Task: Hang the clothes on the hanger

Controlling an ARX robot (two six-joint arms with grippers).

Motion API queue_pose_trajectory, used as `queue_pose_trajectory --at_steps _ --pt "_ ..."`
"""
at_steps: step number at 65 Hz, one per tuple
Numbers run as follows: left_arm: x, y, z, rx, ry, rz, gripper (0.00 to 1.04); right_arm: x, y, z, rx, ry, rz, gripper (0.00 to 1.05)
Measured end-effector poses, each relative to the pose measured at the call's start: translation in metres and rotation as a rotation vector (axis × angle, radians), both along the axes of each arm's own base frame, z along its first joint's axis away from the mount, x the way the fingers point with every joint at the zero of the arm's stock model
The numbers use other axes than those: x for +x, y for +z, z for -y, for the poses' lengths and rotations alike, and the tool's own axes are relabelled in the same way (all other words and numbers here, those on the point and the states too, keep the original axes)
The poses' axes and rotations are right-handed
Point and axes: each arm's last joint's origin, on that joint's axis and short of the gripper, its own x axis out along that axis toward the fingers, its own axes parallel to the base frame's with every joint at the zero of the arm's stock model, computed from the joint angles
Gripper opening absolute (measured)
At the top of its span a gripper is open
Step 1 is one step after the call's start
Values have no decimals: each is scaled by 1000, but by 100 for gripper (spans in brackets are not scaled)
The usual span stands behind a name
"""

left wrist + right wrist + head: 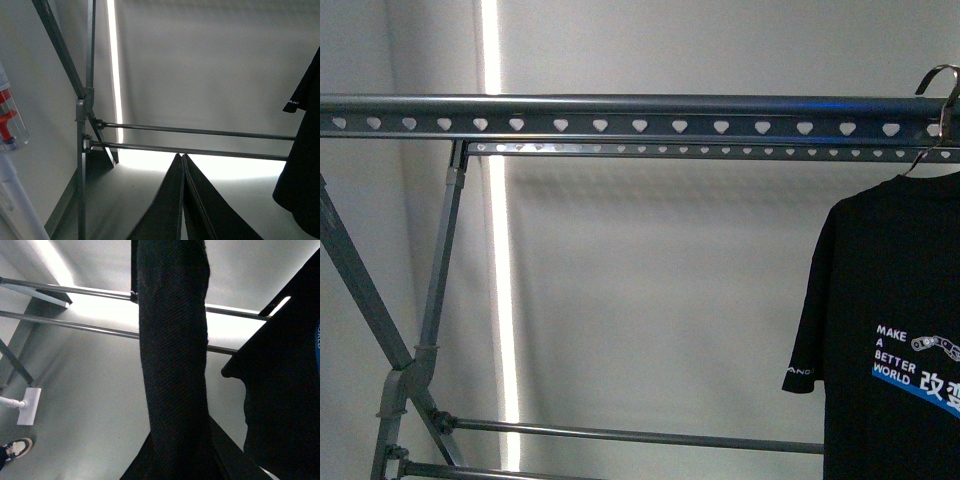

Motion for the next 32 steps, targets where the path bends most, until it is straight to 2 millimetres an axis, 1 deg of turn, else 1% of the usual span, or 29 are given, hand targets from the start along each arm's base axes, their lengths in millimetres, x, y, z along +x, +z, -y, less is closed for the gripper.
queue_pose_trajectory --at_steps 14,18,25,29,32 --pt "-5 -1 0 0 1 -5 4 16 -14 -9 -7 -16 -15 10" --pt "-10 -5 0 0 -2 -34 4 18 -17 -10 -5 -21 -13 10" --pt "-14 -3 0 0 -2 -8 4 21 -27 -9 5 -40 2 10" --pt "-14 -3 0 0 -2 -7 4 22 -31 -9 21 -57 19 19" --pt "-14 -3 0 0 -1 -6 4 21 -33 -10 59 -61 52 28"
